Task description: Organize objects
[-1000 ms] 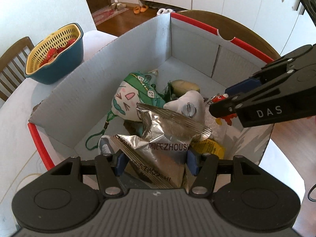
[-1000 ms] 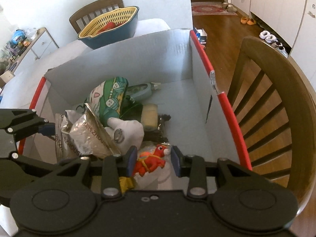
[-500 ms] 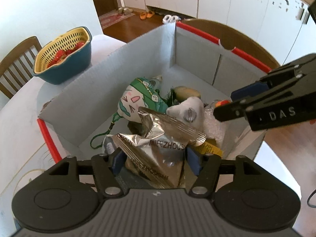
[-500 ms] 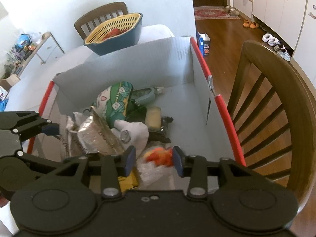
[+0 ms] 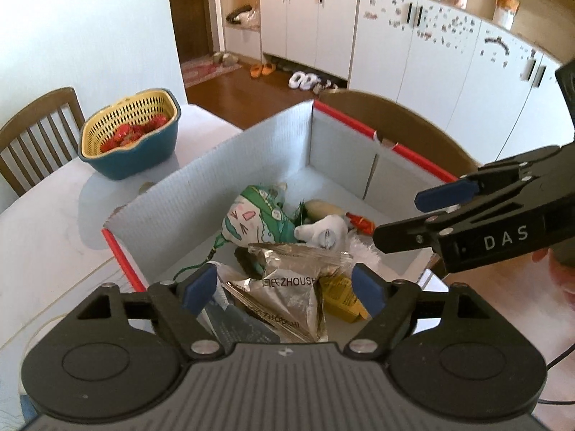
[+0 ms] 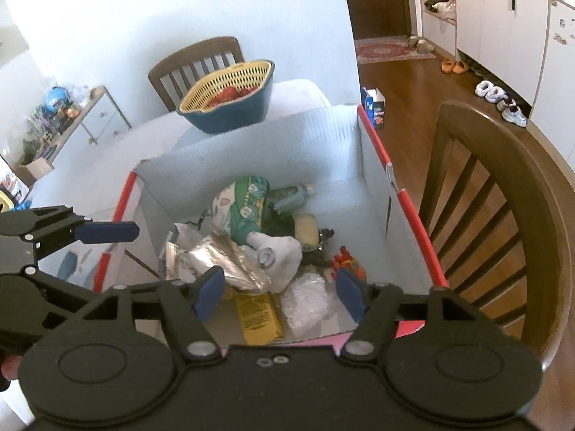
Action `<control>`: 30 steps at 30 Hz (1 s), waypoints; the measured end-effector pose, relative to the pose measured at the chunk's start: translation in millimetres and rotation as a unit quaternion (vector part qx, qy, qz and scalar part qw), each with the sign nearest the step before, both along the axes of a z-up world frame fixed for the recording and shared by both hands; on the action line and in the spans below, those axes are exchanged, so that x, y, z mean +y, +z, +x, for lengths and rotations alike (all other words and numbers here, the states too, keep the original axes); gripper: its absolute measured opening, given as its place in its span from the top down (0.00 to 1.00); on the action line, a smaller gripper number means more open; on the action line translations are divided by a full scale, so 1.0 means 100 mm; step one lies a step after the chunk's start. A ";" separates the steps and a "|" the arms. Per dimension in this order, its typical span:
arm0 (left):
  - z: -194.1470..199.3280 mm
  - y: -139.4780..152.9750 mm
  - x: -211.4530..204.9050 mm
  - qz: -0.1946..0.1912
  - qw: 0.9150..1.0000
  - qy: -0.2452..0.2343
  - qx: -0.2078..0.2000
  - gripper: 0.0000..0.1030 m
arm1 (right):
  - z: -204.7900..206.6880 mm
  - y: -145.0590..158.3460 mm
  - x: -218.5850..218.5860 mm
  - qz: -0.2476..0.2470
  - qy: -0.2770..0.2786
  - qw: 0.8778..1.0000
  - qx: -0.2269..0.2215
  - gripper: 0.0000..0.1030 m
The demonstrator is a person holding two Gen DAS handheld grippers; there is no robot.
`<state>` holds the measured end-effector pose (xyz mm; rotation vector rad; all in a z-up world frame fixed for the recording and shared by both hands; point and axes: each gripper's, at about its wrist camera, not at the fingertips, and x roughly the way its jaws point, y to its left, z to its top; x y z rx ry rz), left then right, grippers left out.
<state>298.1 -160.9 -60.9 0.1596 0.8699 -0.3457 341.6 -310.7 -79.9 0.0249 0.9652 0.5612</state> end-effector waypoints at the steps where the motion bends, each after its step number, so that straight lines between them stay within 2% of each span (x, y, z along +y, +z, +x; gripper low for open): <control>1: -0.03 0.03 0.02 -0.003 1.000 0.000 -0.006 0.20 | -0.03 0.03 0.01 0.002 -0.002 1.000 -0.004 0.31; 8: -0.19 0.19 0.22 -0.028 0.999 0.004 -0.025 0.18 | -0.28 0.24 0.07 0.027 -0.013 0.999 -0.035 0.22; 11: -0.26 0.24 0.31 -0.033 0.999 0.005 -0.032 0.12 | -0.38 0.33 0.10 0.036 -0.018 0.998 -0.044 0.20; 13: -0.31 0.29 0.38 -0.040 0.999 0.007 -0.037 0.03 | -0.45 0.38 0.12 0.042 -0.021 0.998 -0.050 0.18; 19: -0.45 0.38 0.55 -0.051 0.997 0.009 -0.051 0.00 | -0.72 0.50 0.23 0.057 -0.025 0.995 -0.073 0.14; 24: -0.57 0.44 0.69 -0.061 0.996 0.000 -0.062 0.00 | -0.95 0.61 0.33 0.059 -0.030 0.993 -0.100 0.06; 30: -0.71 0.47 0.82 -0.083 0.994 -0.011 -0.069 0.00 | -1.21 0.69 0.42 0.058 -0.044 0.990 -0.121 0.01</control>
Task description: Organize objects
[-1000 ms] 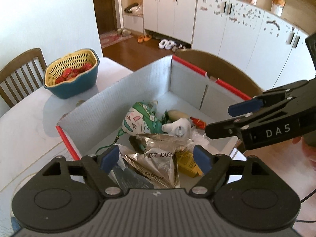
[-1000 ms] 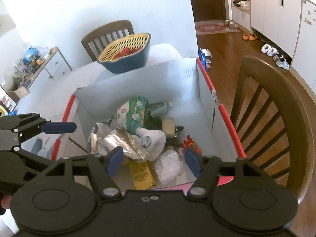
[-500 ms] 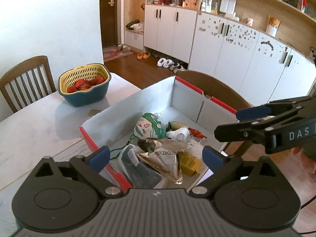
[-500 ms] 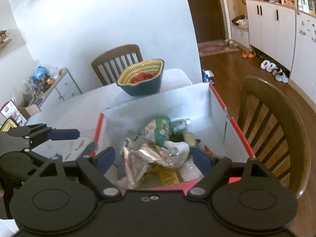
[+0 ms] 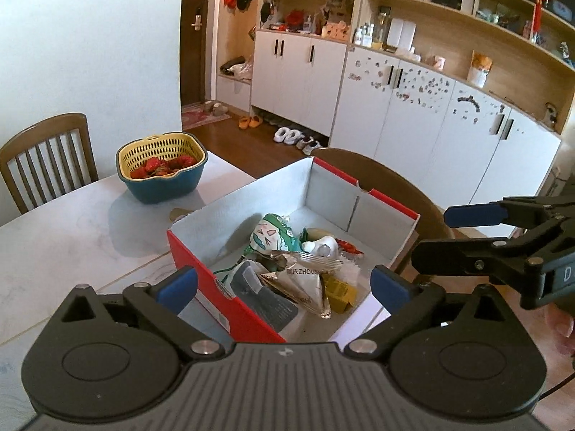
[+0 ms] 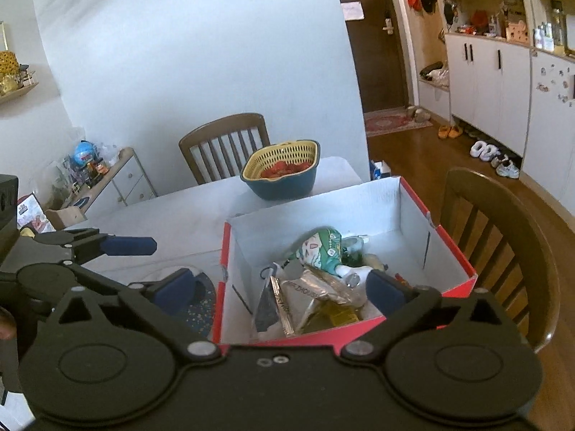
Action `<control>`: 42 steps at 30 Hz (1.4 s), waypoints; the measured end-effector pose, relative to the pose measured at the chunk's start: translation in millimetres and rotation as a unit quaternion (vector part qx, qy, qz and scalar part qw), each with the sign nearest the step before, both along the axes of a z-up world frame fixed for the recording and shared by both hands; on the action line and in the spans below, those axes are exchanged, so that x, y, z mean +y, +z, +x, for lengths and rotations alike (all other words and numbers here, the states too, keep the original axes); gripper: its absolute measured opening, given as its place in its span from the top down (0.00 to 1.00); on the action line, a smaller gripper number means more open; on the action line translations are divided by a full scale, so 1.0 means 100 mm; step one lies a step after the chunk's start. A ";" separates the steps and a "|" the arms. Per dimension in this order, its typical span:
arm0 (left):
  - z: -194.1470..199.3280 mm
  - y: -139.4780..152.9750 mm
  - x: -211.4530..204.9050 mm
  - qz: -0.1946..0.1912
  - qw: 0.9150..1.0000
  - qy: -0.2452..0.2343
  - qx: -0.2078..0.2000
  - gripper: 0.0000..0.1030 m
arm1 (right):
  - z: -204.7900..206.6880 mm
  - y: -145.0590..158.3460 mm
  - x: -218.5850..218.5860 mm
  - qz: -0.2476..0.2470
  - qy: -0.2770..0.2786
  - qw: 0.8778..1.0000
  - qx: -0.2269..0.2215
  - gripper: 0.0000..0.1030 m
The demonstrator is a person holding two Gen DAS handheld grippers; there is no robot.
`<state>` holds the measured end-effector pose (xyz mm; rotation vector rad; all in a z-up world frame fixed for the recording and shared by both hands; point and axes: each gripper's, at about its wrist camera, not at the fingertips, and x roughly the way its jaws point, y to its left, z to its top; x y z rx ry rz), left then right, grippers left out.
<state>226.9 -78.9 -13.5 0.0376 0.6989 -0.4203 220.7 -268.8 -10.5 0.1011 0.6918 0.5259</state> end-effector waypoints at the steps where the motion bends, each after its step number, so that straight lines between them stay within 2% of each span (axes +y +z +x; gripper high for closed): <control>1: -0.02 0.00 0.02 -0.005 1.000 -0.002 0.000 0.00 | -0.04 0.01 0.02 -0.001 -0.003 1.000 -0.003 0.01; 8: -0.13 0.01 0.15 -0.019 1.000 0.002 -0.002 0.00 | -0.27 0.03 0.15 -0.008 -0.016 1.000 -0.015 0.01; 21: -0.38 -0.01 0.20 0.005 1.000 -0.012 -0.020 0.00 | -0.60 -0.04 0.24 -0.010 -0.045 0.999 -0.029 0.01; 29: -0.42 -0.06 0.24 0.003 1.000 -0.019 -0.017 0.00 | -0.68 -0.07 0.25 -0.007 -0.060 0.998 -0.025 0.01; 42: -0.37 -0.07 0.40 -0.009 1.000 -0.005 -0.010 0.00 | -0.70 -0.12 0.30 -0.004 -0.073 0.997 -0.015 0.01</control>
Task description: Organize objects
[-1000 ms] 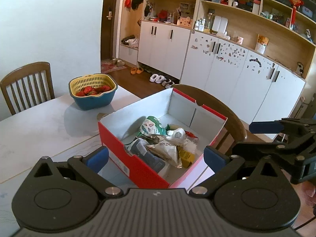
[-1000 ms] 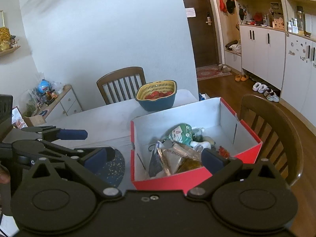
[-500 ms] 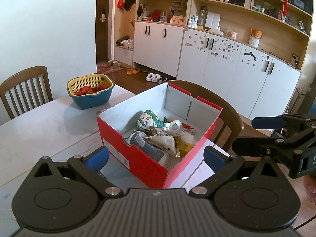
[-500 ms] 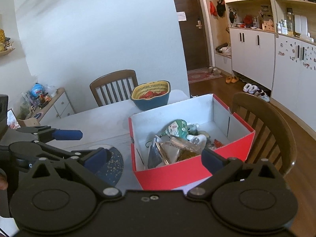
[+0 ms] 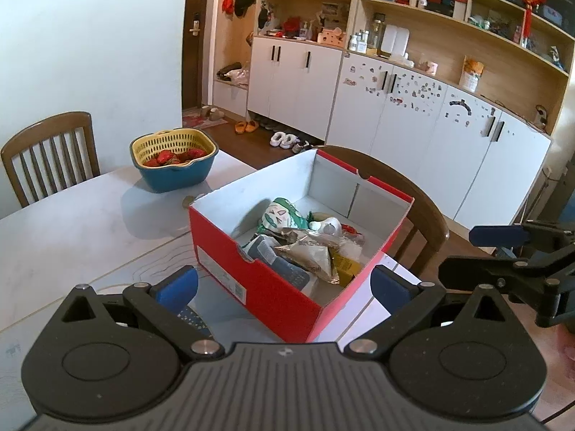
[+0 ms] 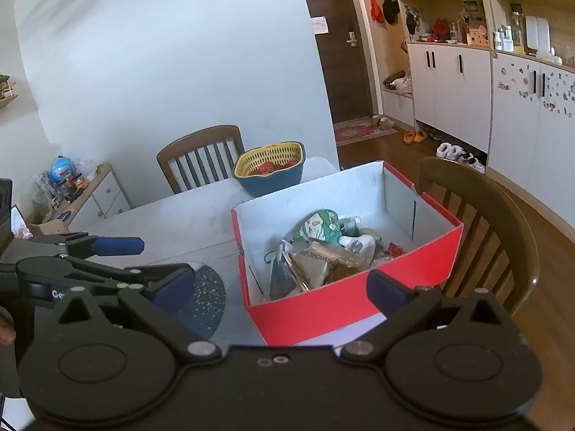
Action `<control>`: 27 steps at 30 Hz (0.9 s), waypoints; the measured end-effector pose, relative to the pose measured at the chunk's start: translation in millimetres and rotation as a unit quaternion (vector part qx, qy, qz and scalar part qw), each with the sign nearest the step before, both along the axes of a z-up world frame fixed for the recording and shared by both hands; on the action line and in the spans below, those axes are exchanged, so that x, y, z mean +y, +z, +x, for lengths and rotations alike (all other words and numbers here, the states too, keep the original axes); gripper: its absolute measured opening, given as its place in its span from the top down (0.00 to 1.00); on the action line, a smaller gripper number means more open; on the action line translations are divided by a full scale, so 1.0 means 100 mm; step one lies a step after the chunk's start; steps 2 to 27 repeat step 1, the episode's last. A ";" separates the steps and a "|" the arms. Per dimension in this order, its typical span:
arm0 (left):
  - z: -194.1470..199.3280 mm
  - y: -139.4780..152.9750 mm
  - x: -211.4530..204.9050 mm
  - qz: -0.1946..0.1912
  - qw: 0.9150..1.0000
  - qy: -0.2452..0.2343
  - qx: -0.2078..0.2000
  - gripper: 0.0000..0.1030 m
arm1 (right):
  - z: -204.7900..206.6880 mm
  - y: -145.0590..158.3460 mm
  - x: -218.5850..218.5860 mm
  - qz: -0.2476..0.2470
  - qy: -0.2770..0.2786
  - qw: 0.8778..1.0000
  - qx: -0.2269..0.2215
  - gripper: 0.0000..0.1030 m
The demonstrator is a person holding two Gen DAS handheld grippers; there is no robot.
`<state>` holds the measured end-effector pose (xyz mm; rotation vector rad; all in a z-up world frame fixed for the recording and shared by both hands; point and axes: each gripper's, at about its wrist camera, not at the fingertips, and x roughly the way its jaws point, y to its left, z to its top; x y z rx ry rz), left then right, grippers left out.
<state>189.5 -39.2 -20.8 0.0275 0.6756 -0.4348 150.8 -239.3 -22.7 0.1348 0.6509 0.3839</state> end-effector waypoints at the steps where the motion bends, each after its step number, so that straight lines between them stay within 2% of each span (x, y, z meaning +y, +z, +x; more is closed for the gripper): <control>1: 0.01 0.00 0.02 0.000 1.000 0.002 0.000 0.00 | 0.00 0.00 0.01 -0.001 -0.001 1.000 0.001 0.01; 27: 0.01 0.00 0.02 0.000 1.000 0.002 0.000 0.00 | 0.00 0.00 0.01 -0.001 -0.001 1.000 0.001 0.01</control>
